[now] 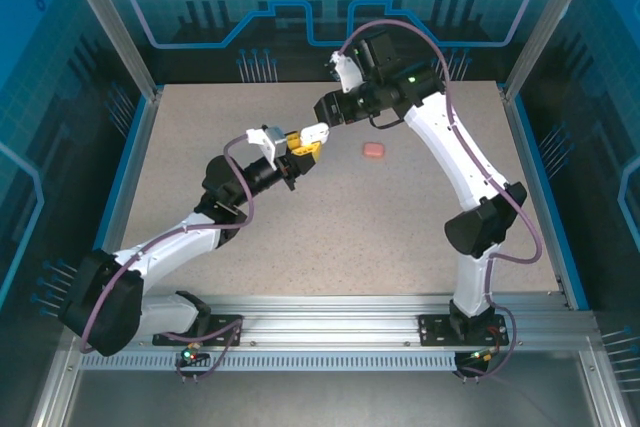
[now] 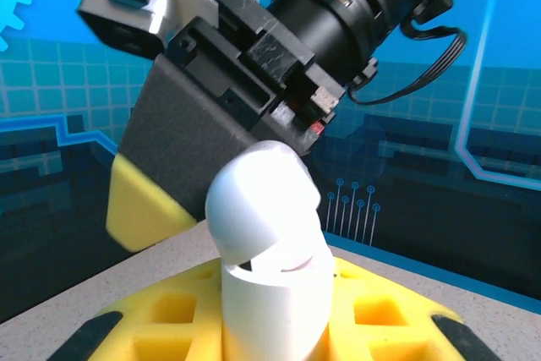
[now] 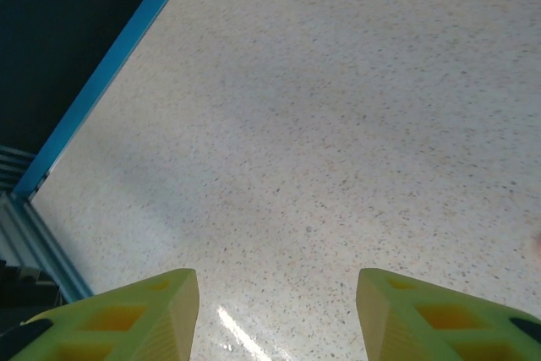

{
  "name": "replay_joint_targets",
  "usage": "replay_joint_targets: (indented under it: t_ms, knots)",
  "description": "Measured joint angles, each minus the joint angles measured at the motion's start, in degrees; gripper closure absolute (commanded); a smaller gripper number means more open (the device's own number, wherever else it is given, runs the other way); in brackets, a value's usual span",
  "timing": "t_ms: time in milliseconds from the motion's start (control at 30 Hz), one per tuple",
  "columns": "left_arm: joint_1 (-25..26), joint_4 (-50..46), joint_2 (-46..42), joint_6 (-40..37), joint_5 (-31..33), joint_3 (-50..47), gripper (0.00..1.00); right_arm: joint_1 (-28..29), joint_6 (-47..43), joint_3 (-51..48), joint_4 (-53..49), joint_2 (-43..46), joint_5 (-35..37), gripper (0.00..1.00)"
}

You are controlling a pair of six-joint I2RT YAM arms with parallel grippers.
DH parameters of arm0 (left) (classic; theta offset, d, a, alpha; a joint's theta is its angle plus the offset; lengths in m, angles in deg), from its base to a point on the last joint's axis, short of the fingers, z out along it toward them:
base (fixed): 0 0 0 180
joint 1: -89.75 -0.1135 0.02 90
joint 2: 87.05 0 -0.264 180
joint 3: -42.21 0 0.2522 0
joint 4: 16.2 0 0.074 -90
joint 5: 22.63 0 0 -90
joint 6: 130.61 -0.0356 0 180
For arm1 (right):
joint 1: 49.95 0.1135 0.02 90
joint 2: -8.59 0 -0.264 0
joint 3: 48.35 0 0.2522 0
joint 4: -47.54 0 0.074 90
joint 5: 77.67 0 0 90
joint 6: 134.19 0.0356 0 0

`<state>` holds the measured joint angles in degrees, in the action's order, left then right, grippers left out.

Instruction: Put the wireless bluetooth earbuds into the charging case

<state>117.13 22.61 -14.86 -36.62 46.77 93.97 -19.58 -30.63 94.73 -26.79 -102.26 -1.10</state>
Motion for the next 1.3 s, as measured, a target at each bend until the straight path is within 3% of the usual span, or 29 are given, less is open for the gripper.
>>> replay_joint_targets:
  t_ms: [433, 733, 1133, 1300]
  knots:
    - [-0.04, -1.73, 0.61, 0.04, 0.83, 0.0, 1.0, -1.29, 5.92, -12.26, 8.46, 13.6, 2.75, 0.5]
    - [-0.04, -2.86, 1.66, 0.24, 0.83, -0.02, 1.0, 5.29, 5.51, -17.07, 10.58, 13.29, 5.01, 0.53]
    - [-0.04, -6.08, 1.97, 0.24, 1.77, -0.22, 1.0, 5.2, 5.51, -20.24, 12.68, 13.4, 5.99, 0.53]
    - [-0.04, -5.88, 1.97, 0.22, 1.81, -0.22, 1.0, 4.48, 5.55, -21.09, 13.05, 14.29, 6.32, 0.48]
